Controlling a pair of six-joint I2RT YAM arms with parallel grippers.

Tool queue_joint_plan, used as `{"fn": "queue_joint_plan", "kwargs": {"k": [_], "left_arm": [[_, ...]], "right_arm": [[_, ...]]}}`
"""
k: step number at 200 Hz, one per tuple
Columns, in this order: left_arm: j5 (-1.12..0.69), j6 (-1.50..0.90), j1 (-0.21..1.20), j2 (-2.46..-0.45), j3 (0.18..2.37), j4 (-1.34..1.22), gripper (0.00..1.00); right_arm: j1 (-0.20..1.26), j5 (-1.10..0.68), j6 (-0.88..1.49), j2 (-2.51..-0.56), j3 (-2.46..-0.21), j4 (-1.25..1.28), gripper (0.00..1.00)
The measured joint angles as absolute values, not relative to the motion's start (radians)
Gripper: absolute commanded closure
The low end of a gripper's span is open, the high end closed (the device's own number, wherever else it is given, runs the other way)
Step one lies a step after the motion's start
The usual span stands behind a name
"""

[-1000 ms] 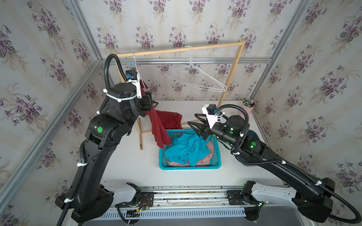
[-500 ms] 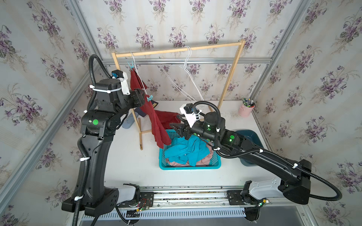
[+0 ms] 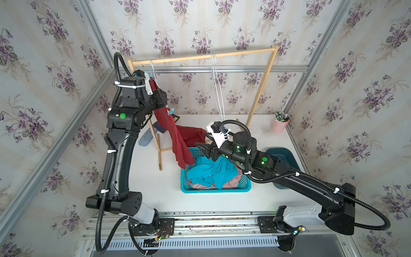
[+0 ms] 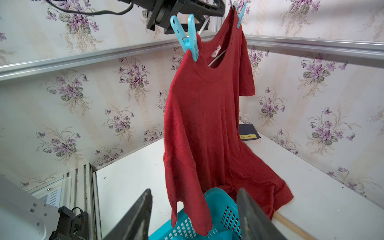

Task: Remove the clothespins securing t-shirts to the hanger
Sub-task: Pick up the hanger from the clothes rail.

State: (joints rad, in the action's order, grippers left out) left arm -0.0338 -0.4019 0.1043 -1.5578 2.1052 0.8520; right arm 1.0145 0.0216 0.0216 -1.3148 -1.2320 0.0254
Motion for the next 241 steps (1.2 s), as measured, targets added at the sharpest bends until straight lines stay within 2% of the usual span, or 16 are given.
{"fn": "queue_joint_plan", "kwargs": {"k": [49, 85, 241], "left_arm": [[-0.027, -0.394, 0.104, -1.567, 2.107, 0.852, 0.87], [-0.047, -0.389, 0.104, -1.547, 2.128, 0.854, 1.00], [-0.183, -0.287, 0.104, -1.439, 2.146, 0.855, 1.00]], "right_arm": [[1.014, 0.048, -0.009, -1.303, -1.209, 0.032, 0.36], [1.014, 0.064, -0.027, -1.288, -1.182, 0.064, 0.36], [1.006, 0.097, -0.056, -1.246, -1.153, 0.093, 0.35]]}}
